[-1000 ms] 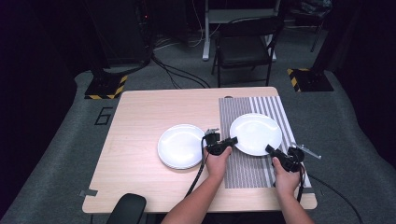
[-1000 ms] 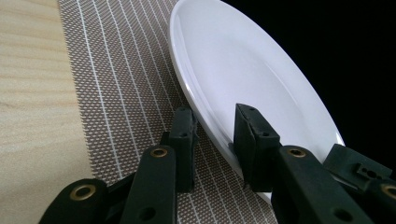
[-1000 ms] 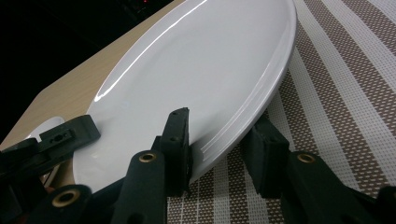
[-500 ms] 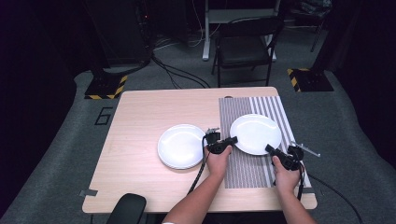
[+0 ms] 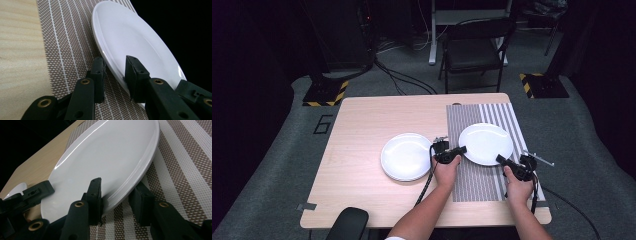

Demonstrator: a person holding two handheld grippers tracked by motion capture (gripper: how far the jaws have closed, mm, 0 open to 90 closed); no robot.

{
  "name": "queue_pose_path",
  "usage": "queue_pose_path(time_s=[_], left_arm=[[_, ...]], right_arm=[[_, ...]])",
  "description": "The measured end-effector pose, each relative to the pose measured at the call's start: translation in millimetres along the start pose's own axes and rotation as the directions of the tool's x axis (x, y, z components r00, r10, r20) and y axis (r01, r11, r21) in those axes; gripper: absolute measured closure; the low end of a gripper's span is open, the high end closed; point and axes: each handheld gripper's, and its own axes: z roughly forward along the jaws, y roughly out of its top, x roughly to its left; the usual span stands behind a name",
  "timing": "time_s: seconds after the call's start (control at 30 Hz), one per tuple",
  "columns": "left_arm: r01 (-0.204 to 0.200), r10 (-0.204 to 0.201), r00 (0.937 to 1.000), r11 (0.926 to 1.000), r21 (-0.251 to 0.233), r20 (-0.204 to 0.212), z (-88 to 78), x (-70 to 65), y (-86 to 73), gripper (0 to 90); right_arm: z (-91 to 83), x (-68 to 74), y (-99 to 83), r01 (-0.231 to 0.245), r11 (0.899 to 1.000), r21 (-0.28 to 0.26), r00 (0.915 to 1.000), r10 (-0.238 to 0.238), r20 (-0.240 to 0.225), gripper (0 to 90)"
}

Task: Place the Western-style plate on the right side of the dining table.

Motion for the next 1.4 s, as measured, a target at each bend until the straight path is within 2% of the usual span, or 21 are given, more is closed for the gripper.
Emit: queue_pose_path(time_s=[0.03,0.13,0.17,0.53,0.6,0.7,0.77,0.83,0.87,1.0,1.17,1.2,1.23,1.4], left_arm=[[0.011,-0.011,0.9999,0.9999,0.000,0.002,0.7,-0.3,-0.3,69.6],[0.005,-0.005,1.0000,1.0000,0.008,-0.002,1.7,0.8,-0.6,69.7],[0.018,-0.018,0.9998,0.9998,0.007,-0.002,2.4,0.0,-1.0,69.7],[0.008,-0.008,0.9999,0.9997,0.025,-0.012,4.7,2.4,-1.9,69.6],[0.025,-0.025,0.9996,0.9995,0.020,-0.013,5.3,1.4,-2.0,69.6],[0.024,-0.024,0.9996,0.9996,0.018,-0.013,6.0,0.7,-2.0,69.6],[0.002,-0.002,0.9999,0.9997,0.025,-0.013,6.1,1.6,-1.6,69.6],[0.015,-0.015,0.9998,0.9996,0.024,-0.012,6.4,0.6,-1.8,69.6],[0.003,-0.002,0.9999,0.9996,0.027,-0.014,6.3,1.2,-1.6,69.6],[0.010,-0.010,0.9999,0.9996,0.027,-0.010,6.7,0.3,-2.0,69.5],[-0.005,0.006,1.0000,0.9994,0.033,-0.007,6.6,0.7,-2.0,69.6],[0.006,-0.006,1.0000,0.9995,0.031,-0.007,6.7,-0.3,-2.3,69.6],[-0.006,0.006,1.0000,0.9995,0.030,-0.007,6.6,0.2,-2.3,69.6],[-0.003,0.004,1.0000,0.9994,0.033,-0.009,6.1,-1.4,-3.1,69.4]], right_arm=[[0.2,0.4,0.0,-0.007,1.000,0.001,1.0000,0.007,0.003,62.9],[0.5,0.5,0.1,0.007,1.000,0.005,0.9999,-0.007,0.011,62.6],[0.6,0.6,0.3,0.012,1.000,0.005,0.9999,-0.012,0.011,62.6],[3.0,-1.5,0.3,0.003,1.000,0.022,0.9997,-0.003,0.023,62.5],[3.3,-2.1,0.4,0.006,1.000,0.023,0.9997,-0.007,0.022,62.5],[3.7,-2.7,0.4,0.008,1.000,0.023,0.9997,-0.008,0.023,62.4],[4.2,-2.5,0.9,-0.004,1.000,0.024,0.9995,0.004,0.030,62.2],[5.1,-4.4,1.2,-0.004,1.000,0.028,0.9996,0.003,0.027,62.1],[5.5,-4.2,1.4,-0.013,1.000,0.027,0.9995,0.012,0.030,62.0],[5.5,-6.4,2.4,0.000,1.000,0.029,0.9996,-0.001,0.029,62.3],[5.2,-7.1,2.7,-0.008,1.000,0.030,0.9991,0.007,0.042,62.1],[5.6,-7.7,2.7,-0.006,1.000,0.029,0.9991,0.004,0.043,62.1],[5.6,-7.8,2.6,-0.006,1.000,0.029,0.9991,0.005,0.043,62.1],[4.3,-8.9,3.1,-0.009,1.000,0.030,0.9987,0.007,0.051,62.7]])
